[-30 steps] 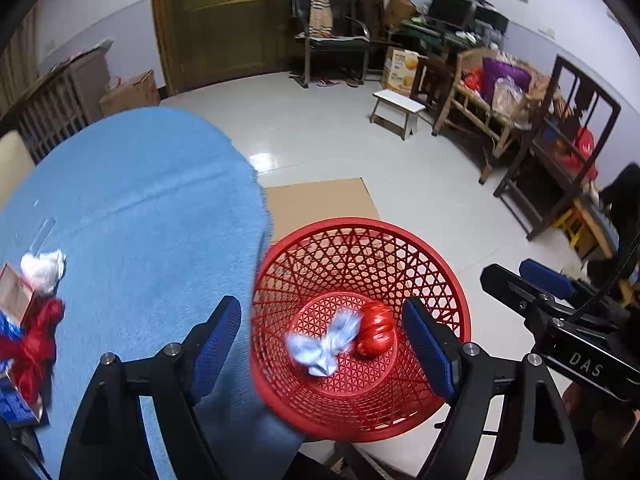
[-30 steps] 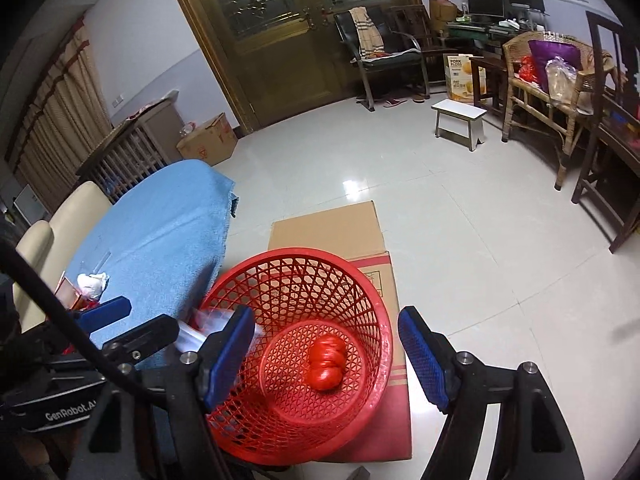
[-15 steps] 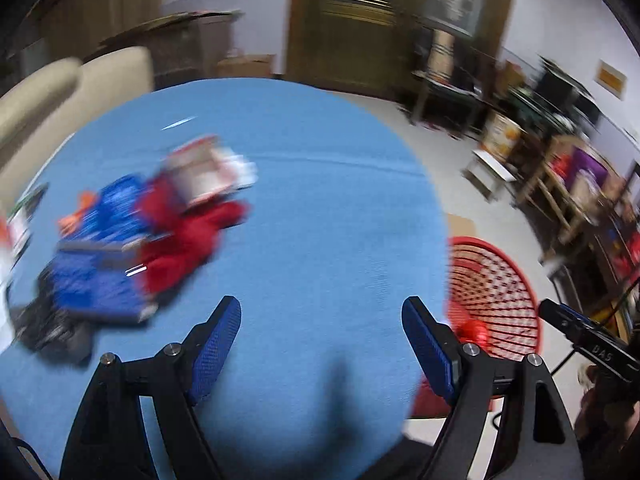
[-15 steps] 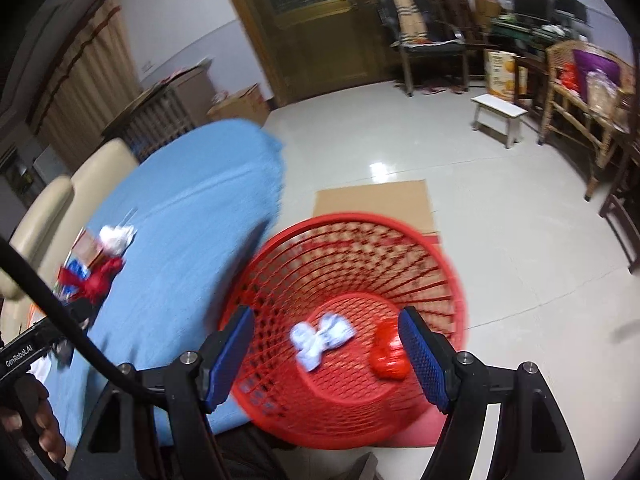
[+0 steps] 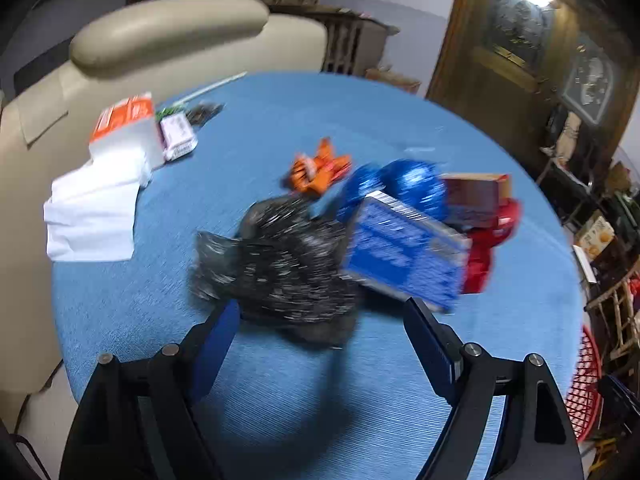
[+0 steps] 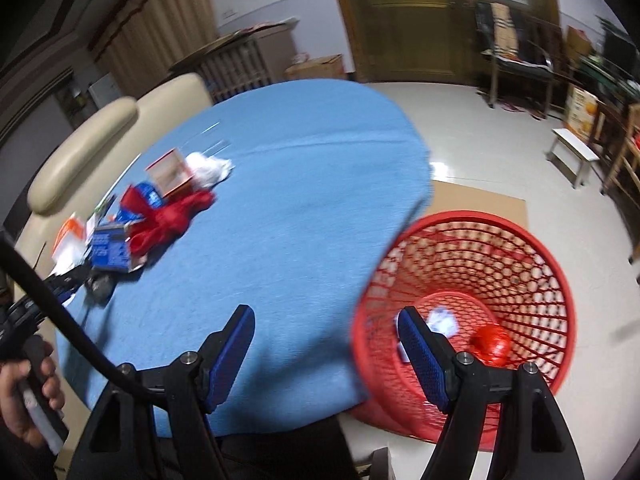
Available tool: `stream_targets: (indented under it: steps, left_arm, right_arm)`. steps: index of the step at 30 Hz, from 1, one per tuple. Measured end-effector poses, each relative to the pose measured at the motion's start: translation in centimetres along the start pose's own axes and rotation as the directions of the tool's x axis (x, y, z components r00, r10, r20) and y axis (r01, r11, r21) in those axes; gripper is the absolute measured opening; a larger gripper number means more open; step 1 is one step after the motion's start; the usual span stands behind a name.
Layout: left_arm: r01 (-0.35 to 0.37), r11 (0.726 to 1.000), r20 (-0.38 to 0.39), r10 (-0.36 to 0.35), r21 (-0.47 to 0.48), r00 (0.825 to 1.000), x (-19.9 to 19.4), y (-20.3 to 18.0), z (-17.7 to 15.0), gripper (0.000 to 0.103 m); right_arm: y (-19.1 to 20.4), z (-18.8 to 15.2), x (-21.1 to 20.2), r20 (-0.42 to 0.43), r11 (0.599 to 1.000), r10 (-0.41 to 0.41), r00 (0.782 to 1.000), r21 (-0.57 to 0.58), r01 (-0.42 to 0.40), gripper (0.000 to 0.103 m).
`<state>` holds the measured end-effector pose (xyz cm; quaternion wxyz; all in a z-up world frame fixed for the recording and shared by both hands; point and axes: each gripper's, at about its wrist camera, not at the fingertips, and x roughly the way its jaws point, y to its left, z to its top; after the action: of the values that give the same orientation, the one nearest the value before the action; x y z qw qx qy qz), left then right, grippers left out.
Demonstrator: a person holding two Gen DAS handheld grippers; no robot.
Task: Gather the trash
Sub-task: 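Grasp the black plastic bag with the left gripper while the right gripper grasps the blue printed box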
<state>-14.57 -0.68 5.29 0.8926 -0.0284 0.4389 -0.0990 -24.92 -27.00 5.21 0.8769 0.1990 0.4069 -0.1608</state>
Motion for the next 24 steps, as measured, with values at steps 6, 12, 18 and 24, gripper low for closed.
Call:
stream_targets:
  steps: [6, 12, 18, 24]
  left_arm:
    - [0.006, 1.0, -0.035, -0.007, -0.017, 0.999, 2.9, -0.3, 0.7, 0.084]
    - [0.017, 1.0, -0.047, -0.018, -0.015, 0.999, 4.1, 1.0, 0.6, 0.036]
    - [0.01, 1.0, -0.015, -0.01, -0.016, 1.0, 2.4, 2.7, 0.2, 0.03]
    - [-0.016, 1.0, -0.022, 0.016, -0.017, 1.0, 1.1, 4.6, -0.7, 0.029]
  right_arm:
    - [2.5, 0.0, 0.4, -0.019, 0.998, 0.011, 1.0, -0.069, -0.012, 0.077]
    - [3.6, 0.7, 0.8, -0.028, 0.995, -0.005, 1.0, -0.098, 0.002, 0.077]
    - [7.1, 2.2, 1.8, -0.036, 0.983, 0.044, 0.998, -0.175, -0.049, 0.077]
    - [13.8, 3.9, 3.5, -0.063, 0.934, 0.157, 0.985, -0.315, -0.169, 0.077]
